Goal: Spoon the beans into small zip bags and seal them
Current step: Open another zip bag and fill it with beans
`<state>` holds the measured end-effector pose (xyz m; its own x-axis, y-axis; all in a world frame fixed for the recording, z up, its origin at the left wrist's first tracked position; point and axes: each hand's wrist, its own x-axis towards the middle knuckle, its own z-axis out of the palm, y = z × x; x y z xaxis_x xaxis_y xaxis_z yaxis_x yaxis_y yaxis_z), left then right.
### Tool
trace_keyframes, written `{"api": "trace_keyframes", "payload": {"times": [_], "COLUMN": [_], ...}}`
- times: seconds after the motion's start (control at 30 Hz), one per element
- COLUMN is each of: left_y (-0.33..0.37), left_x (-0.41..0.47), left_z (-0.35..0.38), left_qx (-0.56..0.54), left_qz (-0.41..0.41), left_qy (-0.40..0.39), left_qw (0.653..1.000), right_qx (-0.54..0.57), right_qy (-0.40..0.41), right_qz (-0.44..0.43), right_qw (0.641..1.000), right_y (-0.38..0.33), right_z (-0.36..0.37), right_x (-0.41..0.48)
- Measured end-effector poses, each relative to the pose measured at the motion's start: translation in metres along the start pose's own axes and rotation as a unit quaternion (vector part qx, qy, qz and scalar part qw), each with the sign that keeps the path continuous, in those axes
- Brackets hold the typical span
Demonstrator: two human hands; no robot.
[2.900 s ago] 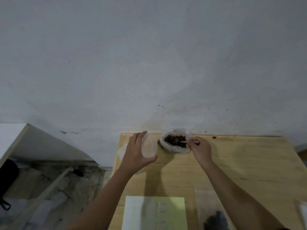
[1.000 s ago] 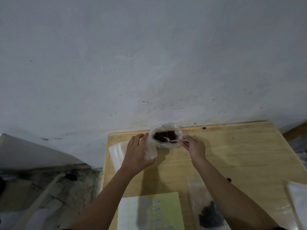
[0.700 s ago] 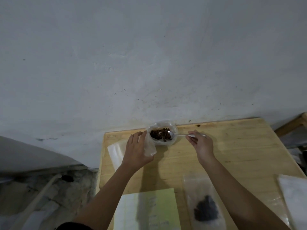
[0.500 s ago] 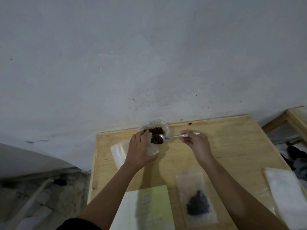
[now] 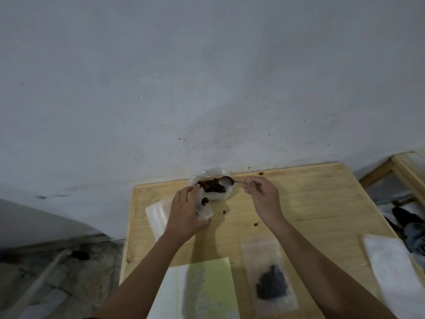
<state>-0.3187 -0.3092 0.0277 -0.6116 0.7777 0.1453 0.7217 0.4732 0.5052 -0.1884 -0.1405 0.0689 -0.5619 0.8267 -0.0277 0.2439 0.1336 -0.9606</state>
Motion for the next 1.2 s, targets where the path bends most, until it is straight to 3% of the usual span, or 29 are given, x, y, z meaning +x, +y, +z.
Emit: {"api": "trace_keyframes", "payload": {"times": [0.17,0.33,0.5,0.8,1.03,1.2], "left_y": [-0.015,-0.029,-0.037,-0.028,0.001,0.008], "left_x": [-0.011,-0.024,-0.025,-0.003,0.012,0.014], "left_z": [-0.014,-0.023,-0.027,-0.013,0.002,0.006], "left_qx": [0.011,0.008,0.015,0.016,-0.015,-0.016], "left_qz": [-0.004,-0.025,-0.044,-0.043,-0.025,-0.008], "left_qy": [0.025,0.017,-0.001,-0.008,-0.019,-0.024], "left_qw": [1.000,1.000,0.999,0.999,0.999,1.000], "right_qx": [-0.100,0.093,0.234,0.271,0.172,0.139], "right_qy": [-0.023,0.021,0.089,0.079,-0.031,0.033], "right_qz": [-0.012,0.198,0.270,0.237,0.152,0.096], "right_qw": [0.995,0.976,0.930,0.930,0.973,0.985], "right_y": [0.012,0.021,0.018,-0.008,-0.021,-0.018], "right_z": [0.036,0.062,0.056,0.013,-0.010,-0.019], "right_x": [0.008,0.012,0.016,0.019,0.006,0.005]}}
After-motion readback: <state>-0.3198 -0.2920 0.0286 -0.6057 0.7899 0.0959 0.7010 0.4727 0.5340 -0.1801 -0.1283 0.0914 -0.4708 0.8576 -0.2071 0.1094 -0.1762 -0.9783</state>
